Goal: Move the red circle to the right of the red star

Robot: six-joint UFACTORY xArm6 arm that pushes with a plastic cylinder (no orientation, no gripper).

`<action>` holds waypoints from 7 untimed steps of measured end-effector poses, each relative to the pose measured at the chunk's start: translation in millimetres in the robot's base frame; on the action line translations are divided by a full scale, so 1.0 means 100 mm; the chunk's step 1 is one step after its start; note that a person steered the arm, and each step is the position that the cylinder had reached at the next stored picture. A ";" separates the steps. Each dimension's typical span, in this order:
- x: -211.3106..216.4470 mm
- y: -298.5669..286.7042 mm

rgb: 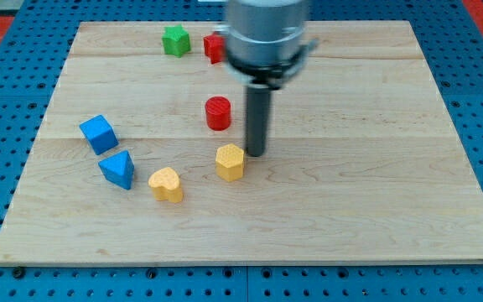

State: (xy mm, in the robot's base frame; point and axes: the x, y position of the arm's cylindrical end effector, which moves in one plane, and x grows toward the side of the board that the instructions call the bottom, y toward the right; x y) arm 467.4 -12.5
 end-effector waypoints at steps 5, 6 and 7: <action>-0.35 -0.11; -0.85 -0.03; -1.28 0.01</action>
State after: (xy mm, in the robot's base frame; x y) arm 339.6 -11.6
